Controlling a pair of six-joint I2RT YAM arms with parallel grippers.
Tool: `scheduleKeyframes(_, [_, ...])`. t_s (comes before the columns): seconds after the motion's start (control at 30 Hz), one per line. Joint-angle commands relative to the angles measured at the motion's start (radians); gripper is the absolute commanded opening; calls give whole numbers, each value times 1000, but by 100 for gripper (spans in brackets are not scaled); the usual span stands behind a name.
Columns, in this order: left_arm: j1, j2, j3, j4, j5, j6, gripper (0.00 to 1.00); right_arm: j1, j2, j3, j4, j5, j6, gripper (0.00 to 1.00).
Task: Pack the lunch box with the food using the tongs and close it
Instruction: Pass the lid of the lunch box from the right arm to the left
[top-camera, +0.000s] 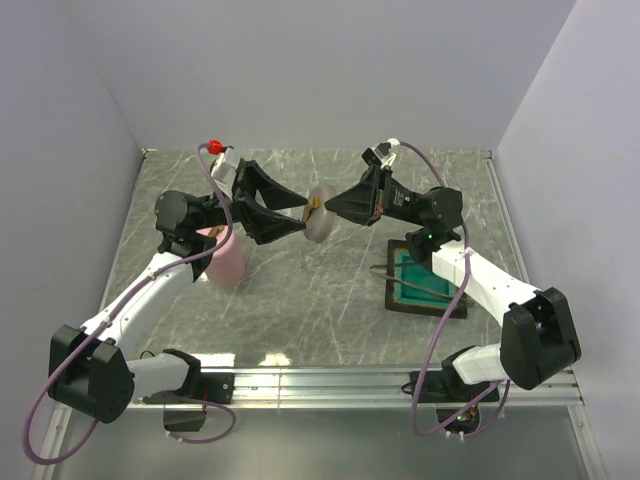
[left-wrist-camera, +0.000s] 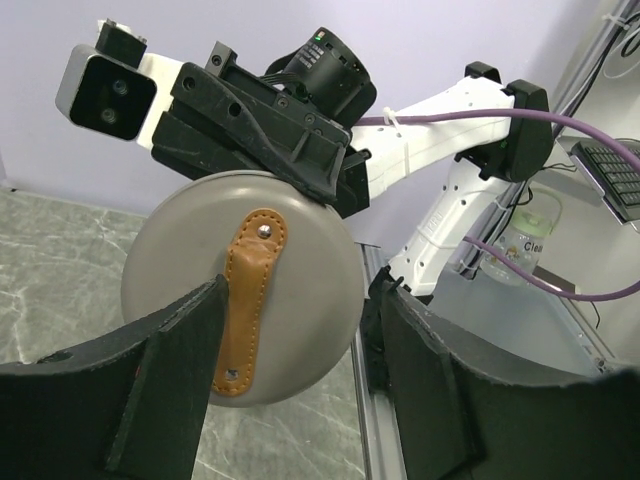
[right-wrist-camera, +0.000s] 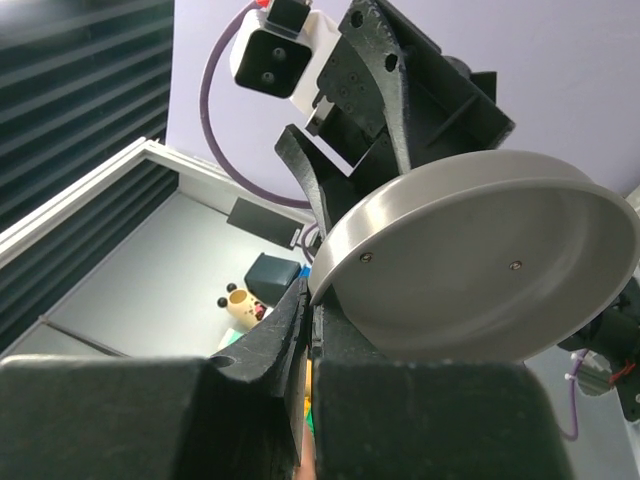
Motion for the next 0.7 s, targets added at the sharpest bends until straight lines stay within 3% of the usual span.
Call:
scheduleKeyframes(0.0, [-11, 9, 2, 42, 21, 43, 68, 8, -29, 10, 33, 9, 6, 0])
scheduleKeyframes(0.43, [-34, 20, -2, 0, -15, 89, 57, 40, -23, -10, 90, 41, 109, 0])
scheduleKeyframes(0.67, [-38, 29, 18, -69, -32, 132, 37, 42, -17, -8, 110, 51, 128, 0])
